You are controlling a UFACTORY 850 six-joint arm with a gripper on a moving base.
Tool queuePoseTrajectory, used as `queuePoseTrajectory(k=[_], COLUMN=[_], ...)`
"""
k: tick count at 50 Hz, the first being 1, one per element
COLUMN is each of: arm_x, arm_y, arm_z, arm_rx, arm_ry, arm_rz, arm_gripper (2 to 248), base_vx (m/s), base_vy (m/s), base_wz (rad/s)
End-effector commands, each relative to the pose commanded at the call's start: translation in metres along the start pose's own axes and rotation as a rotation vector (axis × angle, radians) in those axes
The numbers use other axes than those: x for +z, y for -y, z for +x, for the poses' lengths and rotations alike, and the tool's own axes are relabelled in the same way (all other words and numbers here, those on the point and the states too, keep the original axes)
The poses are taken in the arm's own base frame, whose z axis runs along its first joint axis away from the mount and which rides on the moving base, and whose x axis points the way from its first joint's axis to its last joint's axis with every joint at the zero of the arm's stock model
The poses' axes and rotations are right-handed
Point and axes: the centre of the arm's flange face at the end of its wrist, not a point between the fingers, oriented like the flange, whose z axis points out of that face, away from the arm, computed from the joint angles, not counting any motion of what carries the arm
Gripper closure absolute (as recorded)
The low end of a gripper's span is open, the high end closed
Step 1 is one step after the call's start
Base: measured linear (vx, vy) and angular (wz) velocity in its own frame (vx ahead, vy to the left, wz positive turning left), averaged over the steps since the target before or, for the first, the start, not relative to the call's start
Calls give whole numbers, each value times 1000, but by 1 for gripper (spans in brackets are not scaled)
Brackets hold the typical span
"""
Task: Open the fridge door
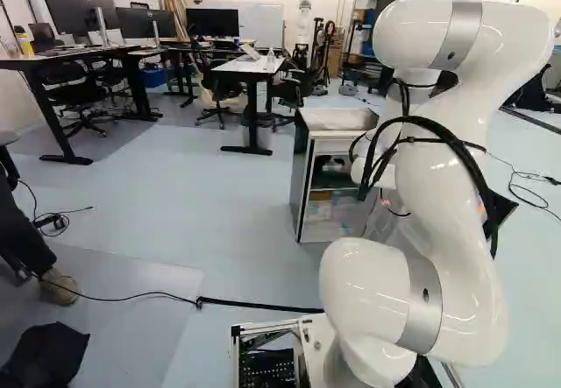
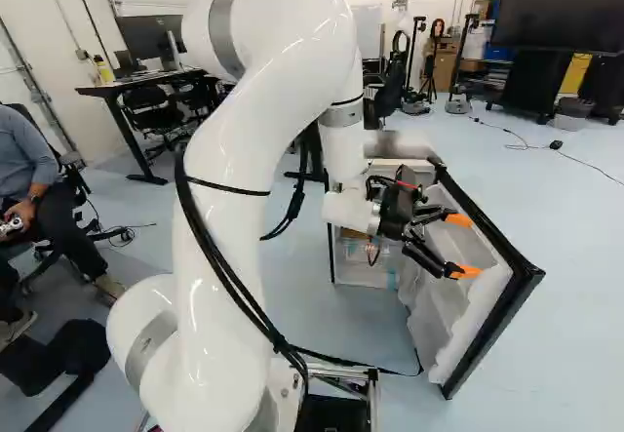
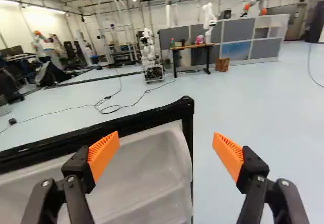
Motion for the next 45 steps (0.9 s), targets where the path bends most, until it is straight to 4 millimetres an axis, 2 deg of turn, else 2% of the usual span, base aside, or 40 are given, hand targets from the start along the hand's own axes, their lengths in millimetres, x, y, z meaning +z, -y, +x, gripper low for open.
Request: queuePoseTrajectory(k=[45], arm_x=[-84], arm_y=[-46], arm_z=[2], arm_rx=[-186], arm_ry=[95], arm_rz=[497], arm_gripper=[3], base_vx=[0], base_vy=[0], base_wz=[0])
